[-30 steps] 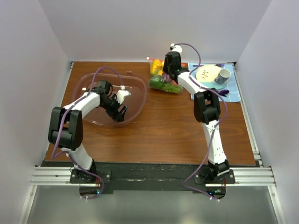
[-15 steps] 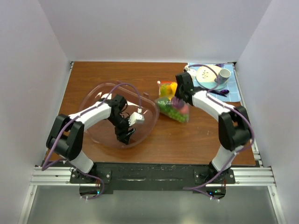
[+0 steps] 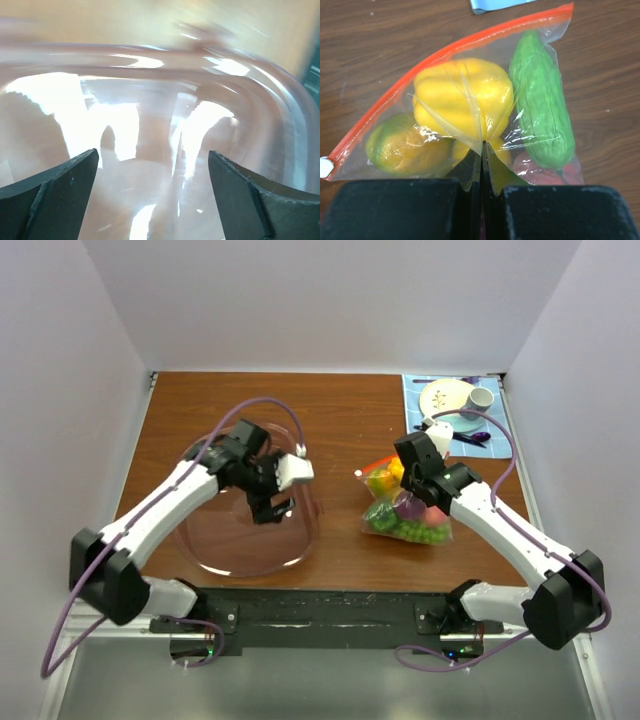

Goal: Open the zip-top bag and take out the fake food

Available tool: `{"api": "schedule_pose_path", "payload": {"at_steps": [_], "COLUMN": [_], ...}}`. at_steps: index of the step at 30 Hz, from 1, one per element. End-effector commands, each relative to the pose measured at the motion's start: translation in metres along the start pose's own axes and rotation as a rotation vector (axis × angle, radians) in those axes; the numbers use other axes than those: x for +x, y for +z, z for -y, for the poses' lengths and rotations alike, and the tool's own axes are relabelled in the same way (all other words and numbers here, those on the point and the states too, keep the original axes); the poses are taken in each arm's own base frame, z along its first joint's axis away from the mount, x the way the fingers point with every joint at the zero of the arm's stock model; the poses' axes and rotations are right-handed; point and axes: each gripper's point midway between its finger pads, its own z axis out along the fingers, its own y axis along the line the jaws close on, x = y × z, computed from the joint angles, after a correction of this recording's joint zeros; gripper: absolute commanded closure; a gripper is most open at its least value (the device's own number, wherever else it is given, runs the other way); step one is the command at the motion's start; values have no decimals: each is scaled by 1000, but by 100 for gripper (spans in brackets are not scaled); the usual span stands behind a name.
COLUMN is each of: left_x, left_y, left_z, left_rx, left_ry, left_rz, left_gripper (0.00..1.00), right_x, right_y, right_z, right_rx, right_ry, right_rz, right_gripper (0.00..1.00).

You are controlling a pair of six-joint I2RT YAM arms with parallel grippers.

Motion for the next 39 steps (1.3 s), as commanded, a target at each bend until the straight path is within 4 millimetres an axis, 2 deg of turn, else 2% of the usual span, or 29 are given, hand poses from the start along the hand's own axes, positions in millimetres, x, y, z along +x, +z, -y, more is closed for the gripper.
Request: {"api": "schedule_pose_path", "payload": {"at_steps": [1,3,5,7,9,10,11,12,13,14,15,16,17,18,20,21,24,27,30,39], "left_x": [-26,-5,15,24,9,-7,-28,-54,-69,-95,-119,-133,-149,-162,-171,-174,-167,-157,-157,-182], "left_y": [-83,-103,-97,-82,-74,-78,-78,-91,-88,-85,-93,-83,-72,-72,-41,-22,9,19,20,23], "left_z": [-68,-90,-95,-93,-82,-83,-74,-71,-66,-45,-38,-28,-8,-1,18,14,20,25,26,39], "left_rx": [-423,-512,-528,-496,-406,-378,-304,-278,-220,-119,-89,-18,57,97,238,276,404,463,468,575], "left_ry": [-3,-58,-107,-151,-170,-186,-178,-152,-155,-107,-68,-65,-24,-2,-19,-48,-105,-71,-31,-49], "left_rz": [106,93,65,58,121,168,241,302,334,392,436,445,450,469,431,395,303,268,290,363], "left_gripper": [2,1,1,2,2,2,2,2,0,0,0,0,0,0,0,0,0,0,0,0], "right_x": [-19,-26,-37,-43,-48,-48,-49,-43,-40,-41,-34,-31,-33,-28,-26,-23,-24,-27,-28,-19], "right_y": [-15,-20,-31,-38,-45,-46,-50,-49,-51,-54,-56,-59,-62,-62,-66,-66,-68,-70,-72,-65], "right_z": [5,-2,-9,-17,-16,-15,-15,-15,-18,-23,-21,-24,-27,-21,-24,-19,-18,-16,-15,-18], "right_rx": [11,-45,-118,-179,-205,-208,-227,-240,-264,-297,-314,-336,-355,-350,-375,-369,-369,-359,-349,-352], "right_ry": [43,42,41,32,39,39,48,43,43,59,62,61,80,89,101,107,102,81,64,63], "right_rz": [42,69,105,127,149,155,165,158,159,176,183,194,219,240,281,302,329,338,343,329], "right_gripper": [100,100,100,100,100,100,100,100,100,100,100,100,100,100,100,100,100,100,100,100]}}
